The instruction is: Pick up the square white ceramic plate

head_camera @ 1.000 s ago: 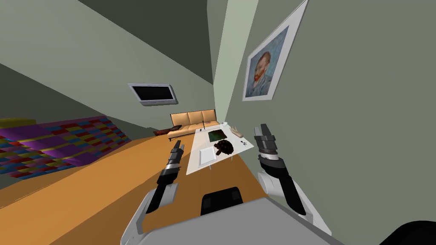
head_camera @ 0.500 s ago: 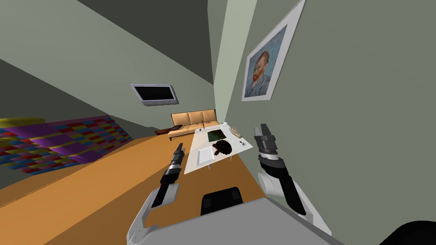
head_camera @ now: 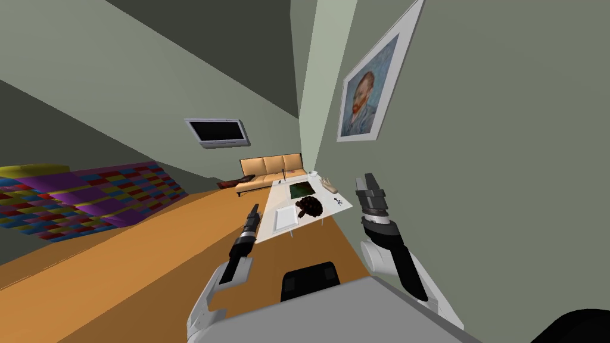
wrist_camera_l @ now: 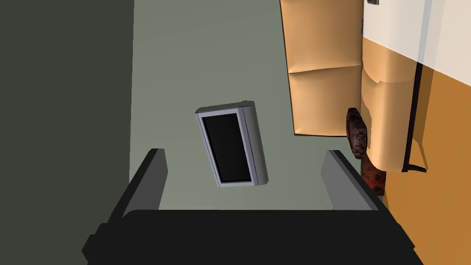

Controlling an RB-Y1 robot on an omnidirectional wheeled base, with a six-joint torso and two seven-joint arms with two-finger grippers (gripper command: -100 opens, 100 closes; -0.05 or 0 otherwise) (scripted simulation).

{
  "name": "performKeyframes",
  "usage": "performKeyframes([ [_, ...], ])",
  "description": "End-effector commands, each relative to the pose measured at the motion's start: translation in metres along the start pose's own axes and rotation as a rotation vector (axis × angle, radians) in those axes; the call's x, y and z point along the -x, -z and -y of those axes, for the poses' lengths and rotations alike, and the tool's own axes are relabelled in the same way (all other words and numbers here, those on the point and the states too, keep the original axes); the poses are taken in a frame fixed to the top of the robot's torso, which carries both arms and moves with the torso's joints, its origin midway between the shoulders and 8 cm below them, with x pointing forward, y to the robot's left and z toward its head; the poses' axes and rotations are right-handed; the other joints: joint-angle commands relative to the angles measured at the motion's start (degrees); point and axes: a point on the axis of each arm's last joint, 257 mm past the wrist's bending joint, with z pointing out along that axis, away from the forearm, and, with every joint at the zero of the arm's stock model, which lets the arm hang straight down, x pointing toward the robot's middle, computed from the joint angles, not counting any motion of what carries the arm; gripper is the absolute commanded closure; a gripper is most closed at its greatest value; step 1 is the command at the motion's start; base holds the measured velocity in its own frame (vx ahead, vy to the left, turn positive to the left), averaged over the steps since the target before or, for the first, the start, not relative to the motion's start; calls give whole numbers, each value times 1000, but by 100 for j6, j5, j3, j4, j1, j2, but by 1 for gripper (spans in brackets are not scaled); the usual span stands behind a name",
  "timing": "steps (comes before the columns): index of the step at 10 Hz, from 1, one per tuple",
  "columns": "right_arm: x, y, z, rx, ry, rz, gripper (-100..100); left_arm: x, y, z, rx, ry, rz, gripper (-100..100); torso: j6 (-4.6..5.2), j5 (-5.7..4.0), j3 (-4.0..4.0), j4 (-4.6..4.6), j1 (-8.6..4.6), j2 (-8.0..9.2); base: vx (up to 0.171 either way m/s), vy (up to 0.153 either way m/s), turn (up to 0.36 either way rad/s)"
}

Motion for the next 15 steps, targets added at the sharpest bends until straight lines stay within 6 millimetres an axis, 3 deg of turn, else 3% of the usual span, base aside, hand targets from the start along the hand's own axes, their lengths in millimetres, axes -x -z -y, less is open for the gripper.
performKeyframes([
  [1,0,0,0,0,0,0,0,2,2,-25,58,3,1,-100,0,0,0,0,0,0,0,-45,12],
  [4,0,0,0,0,0,0,0,1,9,-64,151,10,2,-100,0,1,0,0,4,0,6,-47,7],
  [7,0,0,0,0,0,0,0,0,15,-87,205,15,2,-100,0,3,-2,-1,11,-3,10,-26,1],
  [10,0,0,0,0,0,0,0,-3,35,-139,337,33,7,-100,0,2,-3,-1,9,-6,20,-35,-10],
  [11,0,0,0,0,0,0,0,-4,37,-143,346,34,6,-100,0,1,-4,-2,6,-8,18,-27,-2],
  [12,0,0,0,0,0,0,0,-6,46,-159,389,42,8,-100,0,2,-3,-1,11,-6,22,-13,-13],
  [13,0,0,0,0,0,0,0,-6,46,-160,391,42,8,-100,0,3,-4,-1,15,-7,18,-7,-8],
  [14,0,0,0,0,0,0,0,-8,55,-176,434,51,9,-100,0,3,-3,-1,19,-6,20,-11,-18],
  [15,0,0,0,0,0,0,0,-8,55,-176,434,51,9,-100,0,4,-3,-1,19,-6,18,-8,-5],
])
